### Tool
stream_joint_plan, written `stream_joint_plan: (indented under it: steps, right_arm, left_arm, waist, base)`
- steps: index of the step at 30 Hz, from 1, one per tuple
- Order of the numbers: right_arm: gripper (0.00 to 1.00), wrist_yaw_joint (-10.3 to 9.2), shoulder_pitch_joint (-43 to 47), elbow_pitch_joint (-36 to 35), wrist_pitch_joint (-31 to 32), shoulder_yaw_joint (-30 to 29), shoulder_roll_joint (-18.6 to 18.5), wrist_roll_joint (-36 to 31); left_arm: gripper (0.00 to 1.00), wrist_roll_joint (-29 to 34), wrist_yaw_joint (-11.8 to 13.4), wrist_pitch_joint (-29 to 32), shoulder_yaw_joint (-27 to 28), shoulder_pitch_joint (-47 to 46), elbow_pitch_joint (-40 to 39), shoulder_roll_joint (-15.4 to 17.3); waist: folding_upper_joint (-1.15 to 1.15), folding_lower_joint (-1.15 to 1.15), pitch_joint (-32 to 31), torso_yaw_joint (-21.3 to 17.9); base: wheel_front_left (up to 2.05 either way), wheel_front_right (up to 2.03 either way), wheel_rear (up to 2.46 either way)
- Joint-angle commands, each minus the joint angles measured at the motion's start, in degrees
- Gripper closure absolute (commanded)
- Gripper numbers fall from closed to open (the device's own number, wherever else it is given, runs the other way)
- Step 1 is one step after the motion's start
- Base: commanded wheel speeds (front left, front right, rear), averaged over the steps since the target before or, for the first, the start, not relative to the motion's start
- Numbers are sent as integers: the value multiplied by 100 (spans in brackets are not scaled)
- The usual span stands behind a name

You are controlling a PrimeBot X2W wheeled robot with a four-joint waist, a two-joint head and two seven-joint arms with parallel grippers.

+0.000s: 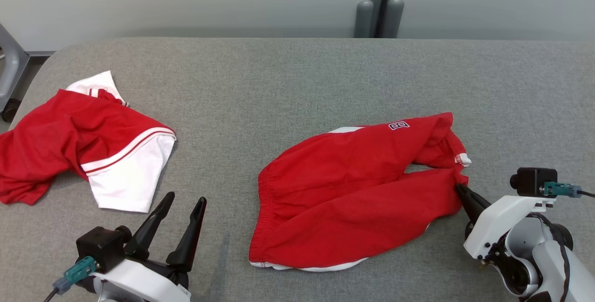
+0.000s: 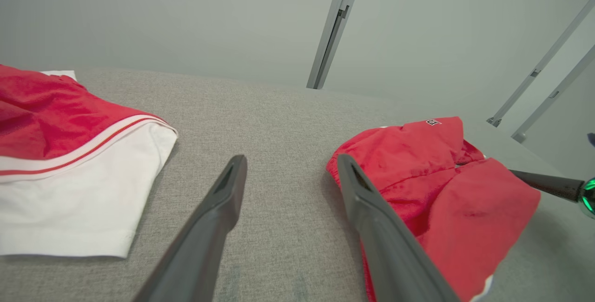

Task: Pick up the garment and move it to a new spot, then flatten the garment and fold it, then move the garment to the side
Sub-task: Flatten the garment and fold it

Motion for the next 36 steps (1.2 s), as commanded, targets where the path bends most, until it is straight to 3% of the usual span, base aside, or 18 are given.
stream_joint_plan:
  steps: [1,7,14,22,31,36]
  right_arm:
    - [100,1,-69,37,-56,17,-20,63]
    - [100,1,-78,-43,-214,177,-96,132]
    - [100,1,256,-1118,105,277,-399,463]
    - [100,1,857,-2636,1149,-132,-545,688]
    - [100,2,916,-4367,2253,-1144,-618,760]
    - [100,2,771,-4549,2807,-1225,-531,638]
  left_arm:
    - [0,73,-52,-26,61,-16,41,-14]
    - [0,252,-137,-27,175,30,108,-141]
    - [0,536,-169,-27,398,161,144,-363]
    - [0,754,-276,-27,543,206,209,-637]
    - [0,890,-395,-26,665,191,311,-865]
    - [0,913,-438,-26,700,151,385,-982]
  waist:
    - [0,0,6,4]
    - [0,0,-17,-30]
    - [0,0,-96,-150]
    - [0,0,-188,-185]
    - [0,0,-130,407]
    - [0,0,-95,605]
  base:
    - [0,0,0]
    - [0,0,0]
    - [0,0,0]
    - [0,0,0]
    - [0,0,0]
    - [0,0,0]
